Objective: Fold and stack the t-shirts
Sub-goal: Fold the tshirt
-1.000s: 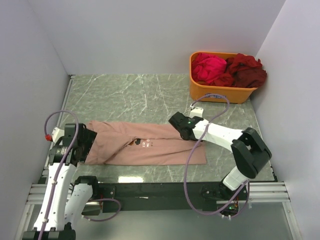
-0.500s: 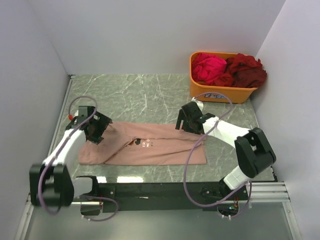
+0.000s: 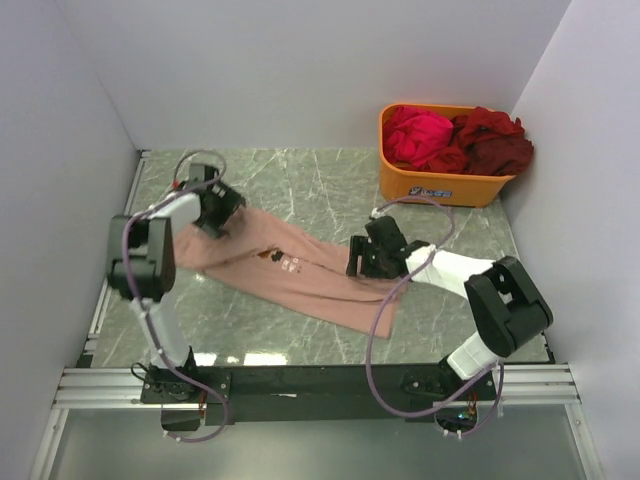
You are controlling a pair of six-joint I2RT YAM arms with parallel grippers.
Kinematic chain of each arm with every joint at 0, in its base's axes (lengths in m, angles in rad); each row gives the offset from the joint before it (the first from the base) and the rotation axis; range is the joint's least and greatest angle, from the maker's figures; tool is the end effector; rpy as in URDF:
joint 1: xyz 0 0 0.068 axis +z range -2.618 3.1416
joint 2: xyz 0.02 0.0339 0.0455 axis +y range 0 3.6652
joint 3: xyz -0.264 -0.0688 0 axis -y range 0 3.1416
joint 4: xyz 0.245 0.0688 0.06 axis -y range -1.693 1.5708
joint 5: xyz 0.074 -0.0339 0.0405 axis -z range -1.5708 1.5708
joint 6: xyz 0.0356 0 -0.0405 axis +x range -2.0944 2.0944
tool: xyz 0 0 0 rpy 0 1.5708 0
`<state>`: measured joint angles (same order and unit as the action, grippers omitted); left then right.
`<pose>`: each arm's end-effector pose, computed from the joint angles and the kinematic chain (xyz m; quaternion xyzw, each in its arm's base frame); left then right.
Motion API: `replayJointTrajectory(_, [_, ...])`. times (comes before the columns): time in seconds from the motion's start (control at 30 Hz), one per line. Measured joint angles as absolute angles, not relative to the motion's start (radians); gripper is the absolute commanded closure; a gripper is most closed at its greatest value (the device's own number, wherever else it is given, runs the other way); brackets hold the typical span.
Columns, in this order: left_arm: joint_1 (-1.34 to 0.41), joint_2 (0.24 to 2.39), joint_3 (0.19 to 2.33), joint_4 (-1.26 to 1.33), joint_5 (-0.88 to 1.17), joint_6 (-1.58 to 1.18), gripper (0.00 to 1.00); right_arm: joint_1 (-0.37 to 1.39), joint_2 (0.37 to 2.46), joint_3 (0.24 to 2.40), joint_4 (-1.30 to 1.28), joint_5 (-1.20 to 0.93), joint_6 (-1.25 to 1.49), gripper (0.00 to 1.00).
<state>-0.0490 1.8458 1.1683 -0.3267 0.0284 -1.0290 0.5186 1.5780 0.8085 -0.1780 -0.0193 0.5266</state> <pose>0.3785 -0.0196 0.1683 -0.4483 0.8489 -0.1552 0.2329 0.2633 0.1511 0.1611 0.0008 0.9518 0.1610 0.2611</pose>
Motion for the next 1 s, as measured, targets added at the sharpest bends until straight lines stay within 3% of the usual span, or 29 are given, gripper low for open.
replayJointTrajectory(0.13, [-0.089,2.114,1.538,-0.35,0.017,-0.99,0.01,0.612,1.509,0.741,-0.17,-0.064,0.503,0.2])
replayJointTrajectory(0.27, [-0.144,2.427,2.027,-0.384,0.049,-0.942,0.01,0.817,1.439,0.676,-0.169,-0.209,0.486,0.2])
replayJointTrajectory(0.37, [-0.182,2.595,2.27,-0.332,0.115,-0.925,0.01,0.932,1.417,0.661,-0.174,-0.314,0.468,0.2])
replayJointTrajectory(0.53, [-0.237,2.633,2.265,-0.152,0.211,-0.921,0.0,0.986,1.402,0.673,-0.188,-0.37,0.43,0.2])
replayJointTrajectory(0.83, [-0.309,2.611,2.267,-0.135,0.255,-0.903,0.01,0.928,1.246,0.741,-0.225,-0.275,0.451,0.18])
replayJointTrajectory(1.0, [-0.322,2.349,2.027,-0.184,0.263,-0.864,0.01,0.813,1.197,0.721,-0.226,-0.261,0.511,0.18])
